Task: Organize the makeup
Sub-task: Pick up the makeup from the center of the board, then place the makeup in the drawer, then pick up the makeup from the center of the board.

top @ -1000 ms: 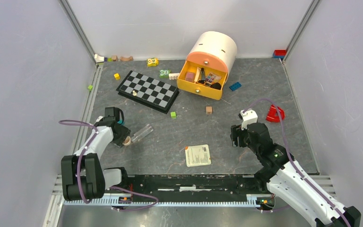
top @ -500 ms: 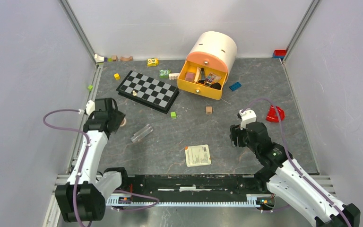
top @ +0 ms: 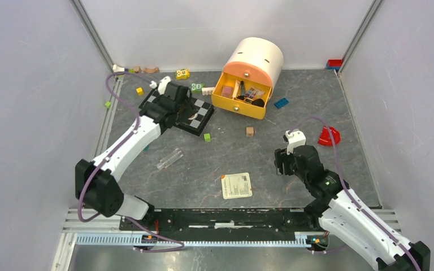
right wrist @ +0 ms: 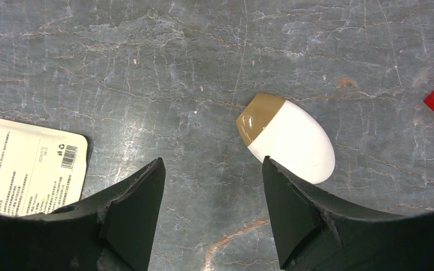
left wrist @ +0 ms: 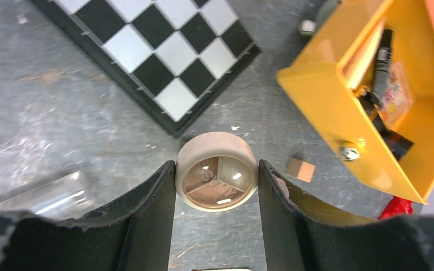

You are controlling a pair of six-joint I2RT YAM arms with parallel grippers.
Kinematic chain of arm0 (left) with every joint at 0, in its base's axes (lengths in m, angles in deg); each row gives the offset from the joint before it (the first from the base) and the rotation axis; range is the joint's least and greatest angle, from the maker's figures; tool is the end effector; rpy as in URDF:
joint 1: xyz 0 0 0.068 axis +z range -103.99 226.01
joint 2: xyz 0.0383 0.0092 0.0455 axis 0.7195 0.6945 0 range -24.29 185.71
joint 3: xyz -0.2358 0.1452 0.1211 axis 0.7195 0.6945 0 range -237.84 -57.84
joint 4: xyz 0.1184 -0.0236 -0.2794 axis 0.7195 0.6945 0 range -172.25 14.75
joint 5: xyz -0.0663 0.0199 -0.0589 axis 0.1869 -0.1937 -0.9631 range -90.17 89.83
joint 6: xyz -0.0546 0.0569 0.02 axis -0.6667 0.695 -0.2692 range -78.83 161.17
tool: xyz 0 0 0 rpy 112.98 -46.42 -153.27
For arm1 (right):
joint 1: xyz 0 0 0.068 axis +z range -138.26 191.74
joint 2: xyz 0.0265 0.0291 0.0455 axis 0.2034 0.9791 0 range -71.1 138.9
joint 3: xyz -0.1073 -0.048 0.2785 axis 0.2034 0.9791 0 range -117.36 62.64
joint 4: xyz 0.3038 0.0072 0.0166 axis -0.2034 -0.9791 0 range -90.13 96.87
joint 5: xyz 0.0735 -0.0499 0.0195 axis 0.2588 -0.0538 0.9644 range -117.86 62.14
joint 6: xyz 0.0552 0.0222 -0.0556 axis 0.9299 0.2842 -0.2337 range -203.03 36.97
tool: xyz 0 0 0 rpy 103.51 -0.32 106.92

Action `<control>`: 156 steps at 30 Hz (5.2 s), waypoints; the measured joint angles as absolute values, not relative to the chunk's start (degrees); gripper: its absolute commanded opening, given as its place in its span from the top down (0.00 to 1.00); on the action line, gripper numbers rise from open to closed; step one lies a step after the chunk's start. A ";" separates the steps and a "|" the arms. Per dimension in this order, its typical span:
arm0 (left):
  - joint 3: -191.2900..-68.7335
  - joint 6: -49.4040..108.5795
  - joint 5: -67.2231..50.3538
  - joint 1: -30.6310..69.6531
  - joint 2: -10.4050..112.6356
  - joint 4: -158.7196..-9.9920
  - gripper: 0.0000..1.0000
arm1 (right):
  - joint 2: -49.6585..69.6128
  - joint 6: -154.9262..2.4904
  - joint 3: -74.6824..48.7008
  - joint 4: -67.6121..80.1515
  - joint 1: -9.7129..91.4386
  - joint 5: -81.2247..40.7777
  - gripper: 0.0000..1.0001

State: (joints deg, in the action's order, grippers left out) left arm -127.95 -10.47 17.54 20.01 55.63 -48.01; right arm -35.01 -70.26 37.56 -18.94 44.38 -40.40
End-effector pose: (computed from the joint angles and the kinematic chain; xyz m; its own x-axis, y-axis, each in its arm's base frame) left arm 0.3387 -0.1412 0.3147 -0.5612 -0.5574 -0.6119 -0.3529 0.8298 -0.4323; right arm 0.1709 0.0912 0.2047 -0.5762 -0.1129 -0.8095 -0.2594 0.9645 0.0501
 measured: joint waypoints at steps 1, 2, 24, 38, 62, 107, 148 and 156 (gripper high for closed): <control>-129.30 -10.08 17.45 19.31 56.98 -48.43 0.73 | -35.51 -70.24 37.56 -18.98 44.38 -40.42 0.30; -131.21 -9.55 17.32 18.44 58.62 -48.56 0.73 | -35.92 -70.21 37.56 -19.02 44.38 -40.51 0.30; -162.55 3.69 6.94 15.05 81.16 -52.84 0.73 | -40.34 -69.14 37.54 -21.60 44.38 -43.31 0.29; -177.56 10.49 0.49 15.01 94.91 -49.81 0.73 | -40.86 -68.88 37.54 -21.58 44.38 -43.44 0.29; -182.33 13.70 -0.32 14.20 103.85 -45.50 0.73 | -40.78 -68.88 37.54 -21.56 44.38 -43.44 0.29; -188.30 18.16 2.68 12.51 106.32 -42.26 0.29 | -39.88 -68.88 37.54 -21.49 44.38 -43.61 0.29; -97.22 -0.35 -5.78 -4.93 43.37 -64.06 0.53 | -20.47 -51.11 46.85 -2.28 44.53 -15.33 0.35; -92.63 -0.90 -8.58 -9.41 46.62 -68.38 0.59 | -17.39 -51.33 47.94 3.16 44.64 -13.32 0.35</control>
